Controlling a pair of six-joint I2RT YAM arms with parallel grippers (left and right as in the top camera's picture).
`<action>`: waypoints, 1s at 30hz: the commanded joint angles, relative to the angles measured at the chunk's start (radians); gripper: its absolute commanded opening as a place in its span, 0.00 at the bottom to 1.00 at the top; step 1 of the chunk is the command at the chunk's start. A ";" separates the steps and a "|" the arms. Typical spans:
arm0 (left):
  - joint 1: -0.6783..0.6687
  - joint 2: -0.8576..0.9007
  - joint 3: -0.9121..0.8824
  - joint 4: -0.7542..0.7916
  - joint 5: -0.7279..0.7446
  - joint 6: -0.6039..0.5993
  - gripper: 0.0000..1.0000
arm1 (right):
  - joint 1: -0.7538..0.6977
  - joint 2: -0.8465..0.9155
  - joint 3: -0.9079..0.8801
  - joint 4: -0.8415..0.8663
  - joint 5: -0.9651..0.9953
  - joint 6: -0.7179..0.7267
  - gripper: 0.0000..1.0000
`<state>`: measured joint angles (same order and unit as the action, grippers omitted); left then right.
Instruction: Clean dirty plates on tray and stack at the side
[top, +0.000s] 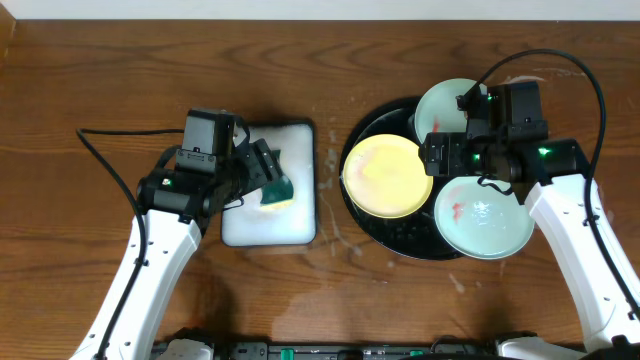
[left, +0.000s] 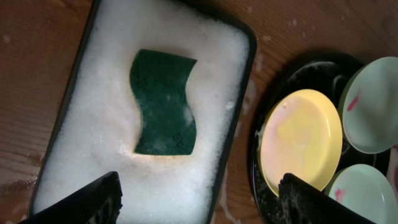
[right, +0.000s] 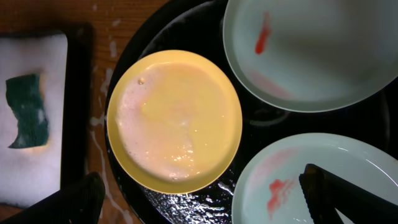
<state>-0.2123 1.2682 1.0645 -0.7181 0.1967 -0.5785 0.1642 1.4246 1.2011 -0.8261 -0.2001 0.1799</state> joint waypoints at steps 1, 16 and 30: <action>0.002 0.003 0.003 -0.003 0.001 0.006 0.82 | 0.007 -0.010 0.003 -0.001 0.012 0.014 0.99; 0.002 0.003 0.003 -0.003 0.001 0.006 0.82 | 0.007 -0.010 0.003 -0.001 0.012 0.014 0.99; 0.002 0.003 0.003 -0.004 0.001 0.006 0.82 | 0.007 -0.010 0.003 -0.001 0.012 0.014 0.99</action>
<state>-0.2123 1.2682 1.0645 -0.7181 0.1967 -0.5785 0.1642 1.4246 1.2011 -0.8261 -0.2001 0.1795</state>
